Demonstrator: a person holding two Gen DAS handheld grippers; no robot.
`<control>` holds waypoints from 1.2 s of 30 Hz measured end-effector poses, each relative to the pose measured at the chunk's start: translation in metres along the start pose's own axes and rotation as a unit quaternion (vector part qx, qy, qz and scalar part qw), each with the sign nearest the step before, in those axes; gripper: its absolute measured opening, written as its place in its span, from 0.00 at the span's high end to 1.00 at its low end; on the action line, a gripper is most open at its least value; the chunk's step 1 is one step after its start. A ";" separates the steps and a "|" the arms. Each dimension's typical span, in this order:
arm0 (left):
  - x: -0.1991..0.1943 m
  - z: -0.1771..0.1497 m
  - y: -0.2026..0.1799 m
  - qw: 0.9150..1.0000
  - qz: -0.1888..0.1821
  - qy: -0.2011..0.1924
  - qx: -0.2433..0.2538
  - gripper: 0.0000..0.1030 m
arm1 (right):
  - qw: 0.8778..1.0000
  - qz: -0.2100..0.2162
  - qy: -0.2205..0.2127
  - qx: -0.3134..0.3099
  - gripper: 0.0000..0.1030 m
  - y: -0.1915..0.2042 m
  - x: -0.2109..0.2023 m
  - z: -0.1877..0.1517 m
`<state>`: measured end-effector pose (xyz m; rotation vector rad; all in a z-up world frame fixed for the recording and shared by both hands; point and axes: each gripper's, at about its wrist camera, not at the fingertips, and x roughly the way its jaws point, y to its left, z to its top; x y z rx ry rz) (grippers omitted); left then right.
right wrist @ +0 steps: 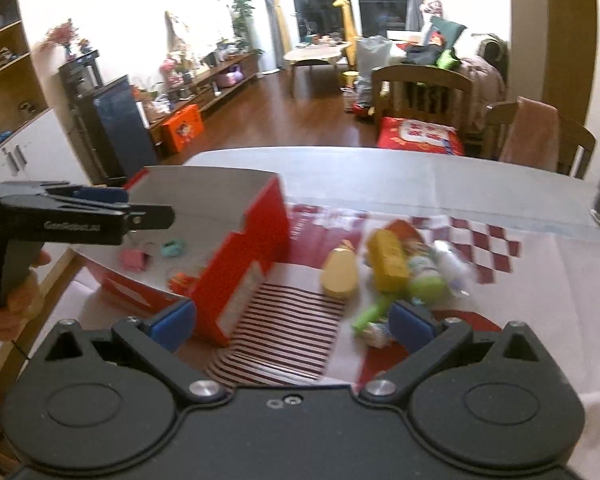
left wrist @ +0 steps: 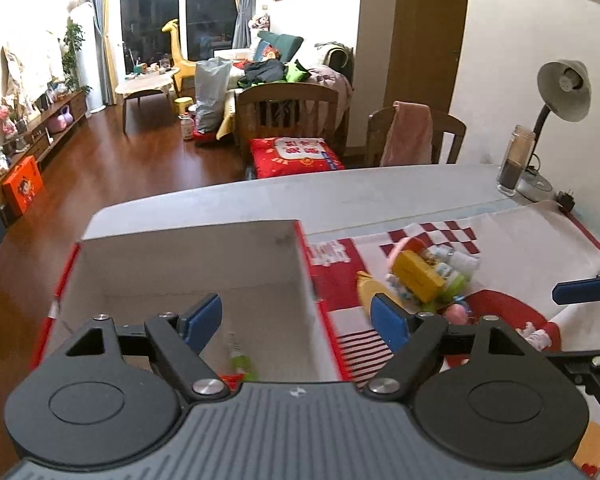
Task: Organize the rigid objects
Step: 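Withdraw both grippers from the box back toward the item pile, then grasp the yellow carton with the left gripper while the right gripper grasps the clear plastic jar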
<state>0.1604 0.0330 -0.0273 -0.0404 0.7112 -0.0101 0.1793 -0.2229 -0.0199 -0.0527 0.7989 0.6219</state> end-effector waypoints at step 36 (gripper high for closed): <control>0.155 0.024 -0.133 0.996 0.019 0.076 -0.052 0.21 | 0.999 -0.021 0.033 -0.032 0.15 -0.166 0.084 0.019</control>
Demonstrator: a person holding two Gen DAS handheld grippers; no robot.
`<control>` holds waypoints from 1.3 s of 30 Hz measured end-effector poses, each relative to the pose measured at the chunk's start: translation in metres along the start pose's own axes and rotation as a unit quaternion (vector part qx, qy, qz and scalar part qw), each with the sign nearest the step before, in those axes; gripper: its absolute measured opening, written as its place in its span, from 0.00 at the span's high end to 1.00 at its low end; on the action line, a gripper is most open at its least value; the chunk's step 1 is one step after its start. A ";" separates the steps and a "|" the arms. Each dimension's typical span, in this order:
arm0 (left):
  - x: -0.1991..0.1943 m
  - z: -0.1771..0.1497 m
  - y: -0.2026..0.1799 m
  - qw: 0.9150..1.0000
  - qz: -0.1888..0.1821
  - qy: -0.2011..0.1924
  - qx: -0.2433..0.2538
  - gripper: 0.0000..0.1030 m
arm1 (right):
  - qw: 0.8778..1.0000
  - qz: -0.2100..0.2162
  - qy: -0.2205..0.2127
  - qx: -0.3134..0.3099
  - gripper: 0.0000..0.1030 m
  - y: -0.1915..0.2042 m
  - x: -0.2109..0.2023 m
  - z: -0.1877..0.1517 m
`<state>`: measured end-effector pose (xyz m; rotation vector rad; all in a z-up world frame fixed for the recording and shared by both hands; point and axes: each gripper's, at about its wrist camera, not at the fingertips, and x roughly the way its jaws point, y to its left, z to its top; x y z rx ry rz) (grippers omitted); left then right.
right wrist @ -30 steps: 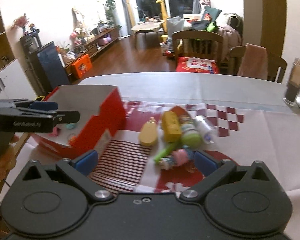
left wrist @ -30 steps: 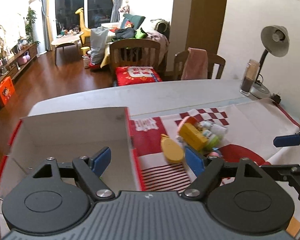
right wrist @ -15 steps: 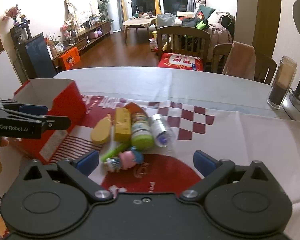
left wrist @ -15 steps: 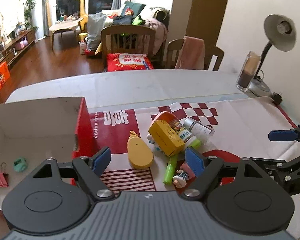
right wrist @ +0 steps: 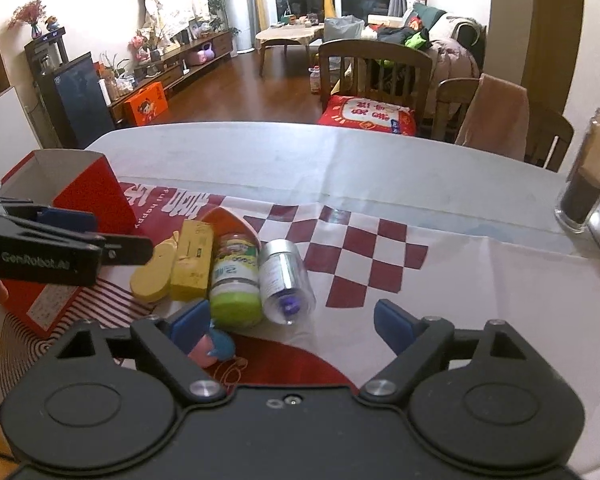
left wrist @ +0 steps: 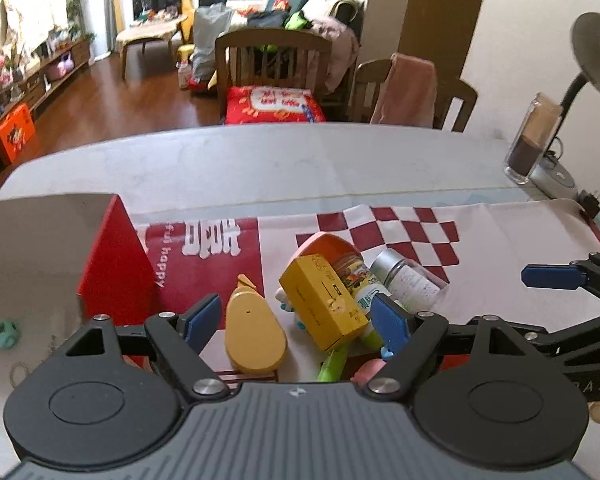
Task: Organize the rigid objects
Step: 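Grasp the yellow carton with the left gripper while the right gripper grasps the clear plastic jar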
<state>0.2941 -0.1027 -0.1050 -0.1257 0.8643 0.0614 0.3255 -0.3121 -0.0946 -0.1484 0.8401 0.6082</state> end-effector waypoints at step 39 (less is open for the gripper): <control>0.080 0.006 0.031 0.978 -0.088 0.067 -0.179 0.58 | 0.986 0.113 0.032 0.117 0.60 -0.040 0.066 0.010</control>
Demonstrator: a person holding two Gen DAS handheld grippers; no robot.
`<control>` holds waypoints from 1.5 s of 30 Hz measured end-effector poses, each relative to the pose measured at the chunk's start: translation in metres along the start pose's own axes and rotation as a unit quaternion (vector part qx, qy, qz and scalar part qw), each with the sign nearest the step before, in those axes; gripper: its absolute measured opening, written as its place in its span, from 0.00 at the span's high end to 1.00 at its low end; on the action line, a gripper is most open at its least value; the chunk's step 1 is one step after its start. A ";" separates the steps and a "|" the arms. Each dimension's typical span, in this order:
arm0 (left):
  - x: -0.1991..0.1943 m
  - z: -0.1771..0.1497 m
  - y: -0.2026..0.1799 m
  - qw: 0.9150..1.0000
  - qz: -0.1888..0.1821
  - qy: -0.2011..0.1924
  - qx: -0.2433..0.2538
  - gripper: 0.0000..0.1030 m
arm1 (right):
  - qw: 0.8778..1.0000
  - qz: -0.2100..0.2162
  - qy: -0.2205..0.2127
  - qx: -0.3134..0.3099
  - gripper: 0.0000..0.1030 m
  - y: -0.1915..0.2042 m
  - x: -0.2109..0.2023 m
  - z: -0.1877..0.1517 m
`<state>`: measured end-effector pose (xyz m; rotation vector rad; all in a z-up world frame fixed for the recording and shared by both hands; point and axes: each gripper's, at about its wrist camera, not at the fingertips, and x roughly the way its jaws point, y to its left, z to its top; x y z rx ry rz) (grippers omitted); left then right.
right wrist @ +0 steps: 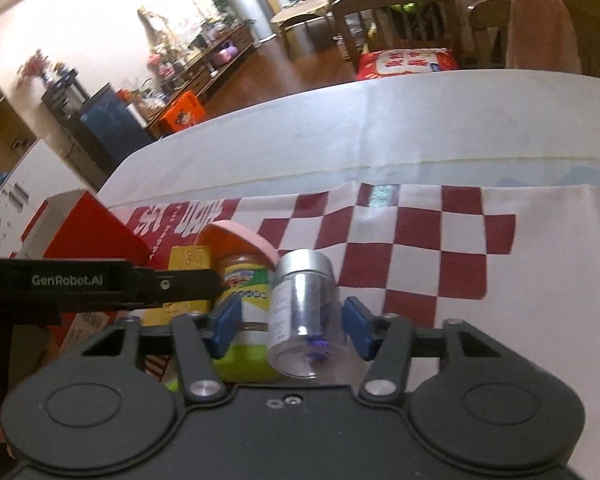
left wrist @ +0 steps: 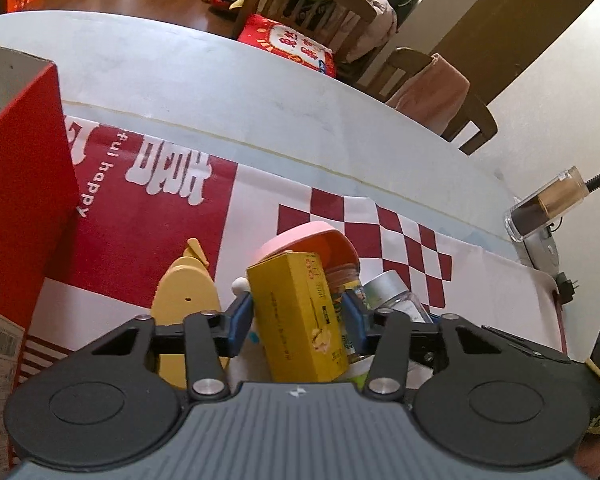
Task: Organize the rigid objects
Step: 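Grasp the yellow carton with the left gripper while the right gripper grasps the clear plastic jar, then lift the yellow carton and clear jar off the pile with both grippers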
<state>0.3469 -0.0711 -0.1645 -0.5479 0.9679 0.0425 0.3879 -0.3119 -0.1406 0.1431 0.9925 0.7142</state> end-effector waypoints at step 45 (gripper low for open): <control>-0.019 -0.047 0.012 0.994 0.042 0.046 0.086 0.67 | 0.998 -0.061 0.000 -0.006 0.62 0.057 -0.055 -0.070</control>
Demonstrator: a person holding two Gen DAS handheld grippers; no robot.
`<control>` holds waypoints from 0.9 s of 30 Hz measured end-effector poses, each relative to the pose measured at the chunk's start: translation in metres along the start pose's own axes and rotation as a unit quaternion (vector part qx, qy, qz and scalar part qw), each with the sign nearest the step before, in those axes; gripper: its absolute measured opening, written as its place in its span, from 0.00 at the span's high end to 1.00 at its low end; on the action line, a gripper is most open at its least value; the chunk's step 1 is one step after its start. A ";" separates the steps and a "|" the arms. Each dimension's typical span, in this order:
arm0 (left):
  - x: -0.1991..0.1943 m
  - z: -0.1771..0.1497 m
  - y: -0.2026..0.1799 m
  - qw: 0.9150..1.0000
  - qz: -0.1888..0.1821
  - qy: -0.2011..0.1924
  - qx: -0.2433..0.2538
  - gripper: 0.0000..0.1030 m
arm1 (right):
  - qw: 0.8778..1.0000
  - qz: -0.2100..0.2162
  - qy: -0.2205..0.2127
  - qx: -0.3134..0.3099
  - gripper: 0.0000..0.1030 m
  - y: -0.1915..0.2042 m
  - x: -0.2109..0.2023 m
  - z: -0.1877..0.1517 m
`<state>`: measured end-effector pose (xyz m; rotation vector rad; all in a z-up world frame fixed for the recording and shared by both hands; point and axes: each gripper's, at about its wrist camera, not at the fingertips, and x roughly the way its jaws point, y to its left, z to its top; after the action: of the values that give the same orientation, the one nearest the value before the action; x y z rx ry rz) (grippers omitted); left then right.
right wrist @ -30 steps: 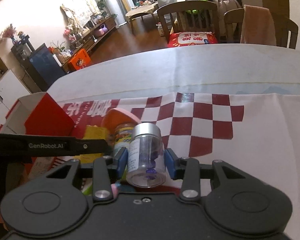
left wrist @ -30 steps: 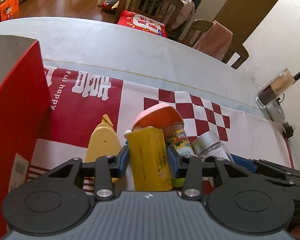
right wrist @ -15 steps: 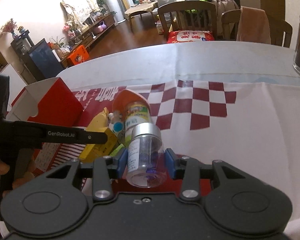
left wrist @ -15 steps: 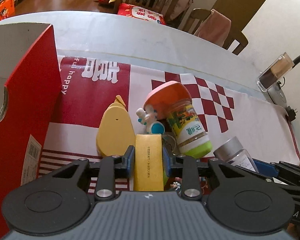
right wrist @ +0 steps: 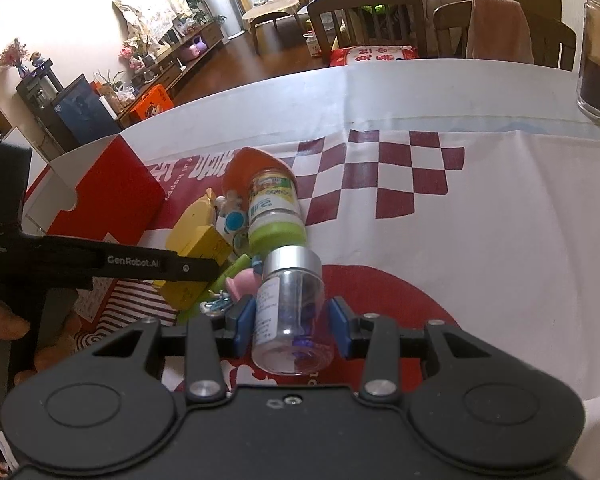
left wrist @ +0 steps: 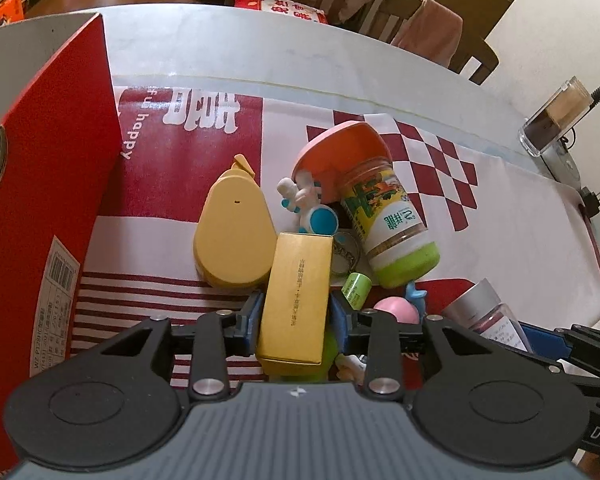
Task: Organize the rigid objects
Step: 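Lift the yellow carton and clear jar off the pile with both grippers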
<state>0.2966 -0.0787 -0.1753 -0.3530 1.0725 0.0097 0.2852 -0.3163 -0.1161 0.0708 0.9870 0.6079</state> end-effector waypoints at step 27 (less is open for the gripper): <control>-0.096 -0.003 0.017 0.997 -0.046 -0.053 0.027 0.72 | 0.999 -0.031 -0.038 -0.021 0.62 0.089 -0.045 0.009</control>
<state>0.2445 -0.0479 -0.0986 -0.3495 0.9491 -0.0818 0.2342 -0.2630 -0.0482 0.0260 0.8997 0.5651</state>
